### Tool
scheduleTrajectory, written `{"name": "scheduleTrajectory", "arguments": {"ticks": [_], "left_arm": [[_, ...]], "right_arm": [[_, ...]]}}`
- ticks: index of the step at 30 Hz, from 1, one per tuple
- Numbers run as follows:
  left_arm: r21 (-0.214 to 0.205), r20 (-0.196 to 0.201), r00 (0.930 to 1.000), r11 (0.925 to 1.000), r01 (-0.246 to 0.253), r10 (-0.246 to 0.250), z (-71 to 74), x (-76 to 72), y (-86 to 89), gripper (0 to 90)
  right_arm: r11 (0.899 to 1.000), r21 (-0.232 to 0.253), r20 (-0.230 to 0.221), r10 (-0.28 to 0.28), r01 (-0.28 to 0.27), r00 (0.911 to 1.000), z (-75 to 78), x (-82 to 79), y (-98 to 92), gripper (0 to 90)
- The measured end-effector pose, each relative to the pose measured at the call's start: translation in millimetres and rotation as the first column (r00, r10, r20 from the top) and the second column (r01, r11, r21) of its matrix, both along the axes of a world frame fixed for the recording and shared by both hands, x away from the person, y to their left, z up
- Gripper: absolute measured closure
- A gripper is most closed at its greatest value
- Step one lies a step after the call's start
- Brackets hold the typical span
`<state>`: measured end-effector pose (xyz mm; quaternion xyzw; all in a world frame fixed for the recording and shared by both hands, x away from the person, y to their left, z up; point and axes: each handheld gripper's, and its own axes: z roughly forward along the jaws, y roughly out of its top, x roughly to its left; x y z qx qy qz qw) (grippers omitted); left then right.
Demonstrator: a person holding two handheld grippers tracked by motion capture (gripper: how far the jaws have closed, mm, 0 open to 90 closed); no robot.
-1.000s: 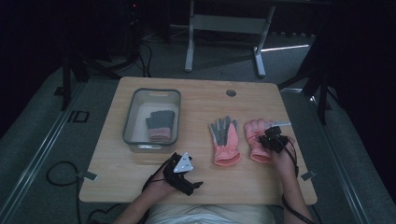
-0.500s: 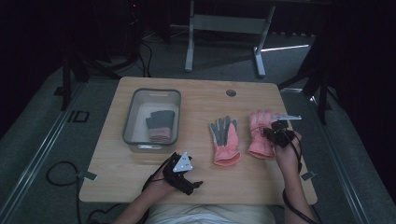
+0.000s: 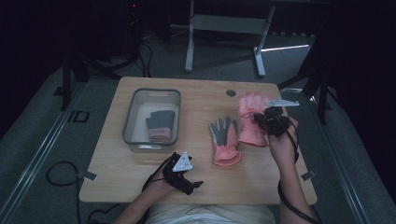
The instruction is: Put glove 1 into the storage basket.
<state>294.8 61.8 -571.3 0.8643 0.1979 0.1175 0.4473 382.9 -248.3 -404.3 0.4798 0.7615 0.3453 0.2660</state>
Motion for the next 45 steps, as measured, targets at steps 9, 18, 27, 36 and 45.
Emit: {"name": "scheduleTrajectory", "arguments": {"ticks": [9, 18, 27, 36, 45], "left_arm": [[-0.002, 0.005, 1.0000, 1.0000, 0.002, -0.002, -0.2, -0.4, -0.5, 1.2], [0.001, 0.006, 1.0000, 1.0000, 0.007, -0.007, -0.2, -0.4, -0.3, 1.1], [0.000, 0.010, 0.9999, 1.0000, 0.005, -0.005, 0.1, -0.4, -0.3, 1.1], [0.002, 0.008, 0.9999, 1.0000, 0.008, -0.008, -0.7, -1.0, -1.5, 1.1], [0.009, 0.002, 0.9999, 0.9999, 0.011, -0.011, -1.4, -0.5, -1.9, 1.1]], "right_arm": [[0.997, -0.025, -0.002, 0.070, -0.070, 0.9975, -2.7, -10.2, 41.2, 87.0], [0.992, -0.059, -0.089, 0.104, -0.110, 0.9906, -32.4, -8.7, 64.4, 87.0], [0.993, -0.060, -0.169, 0.091, -0.102, 0.9815, -56.8, 4.5, 65.4, 86.8], [0.994, -0.071, -0.198, 0.065, -0.081, 0.9781, -80.6, 13.6, 68.4, 84.1], [0.995, -0.036, -0.216, 0.080, -0.090, 0.9732, -99.7, 18.2, 63.6, 83.4]]}}
